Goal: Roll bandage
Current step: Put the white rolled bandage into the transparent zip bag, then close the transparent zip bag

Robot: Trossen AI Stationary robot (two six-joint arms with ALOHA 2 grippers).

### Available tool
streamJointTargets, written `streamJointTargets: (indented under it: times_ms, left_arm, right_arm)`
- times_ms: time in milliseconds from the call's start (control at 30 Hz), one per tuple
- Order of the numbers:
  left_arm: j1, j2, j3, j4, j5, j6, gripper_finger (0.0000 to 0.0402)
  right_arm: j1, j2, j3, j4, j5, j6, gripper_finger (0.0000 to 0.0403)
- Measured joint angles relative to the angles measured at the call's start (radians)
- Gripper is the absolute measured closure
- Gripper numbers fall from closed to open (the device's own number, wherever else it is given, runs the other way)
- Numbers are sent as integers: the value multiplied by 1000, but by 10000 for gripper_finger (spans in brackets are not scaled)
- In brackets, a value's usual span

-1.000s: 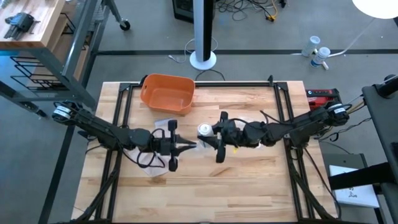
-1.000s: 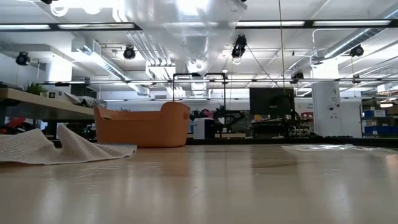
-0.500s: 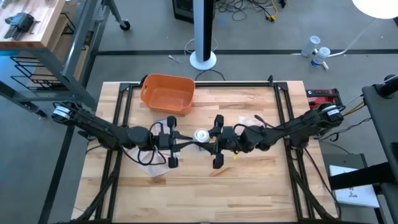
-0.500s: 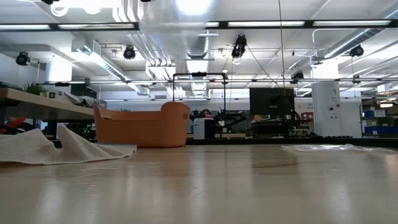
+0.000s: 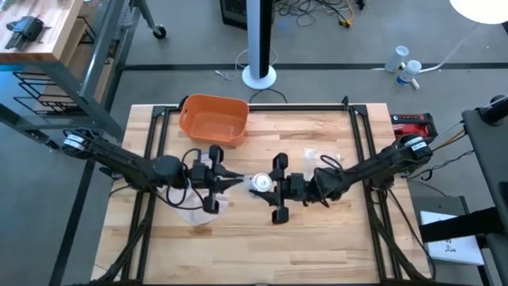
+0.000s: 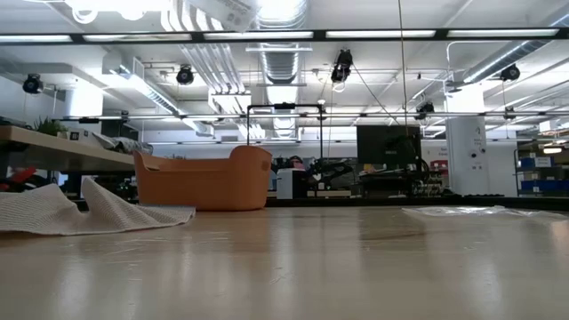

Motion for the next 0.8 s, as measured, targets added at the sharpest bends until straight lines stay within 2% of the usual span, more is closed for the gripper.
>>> streamJointTargets:
  times_ms: [167,400,533,700,800]
  left_arm:
    - [0,0,0,5,13,-12,381]
    - [0,-1,0,14,13,-15,381]
    - [0,-2,0,35,13,-33,381]
    - [-1,-2,0,86,12,-72,381]
    - [-1,-2,0,113,12,-92,381]
  right_arm:
    - [0,-9,0,-69,0,0,253]
    - [10,-64,3,-190,-3,19,183]
    - [15,-147,23,-406,-13,59,142]
    - [18,-265,76,-765,-12,141,101]
    - [22,-313,88,-880,-10,209,86]
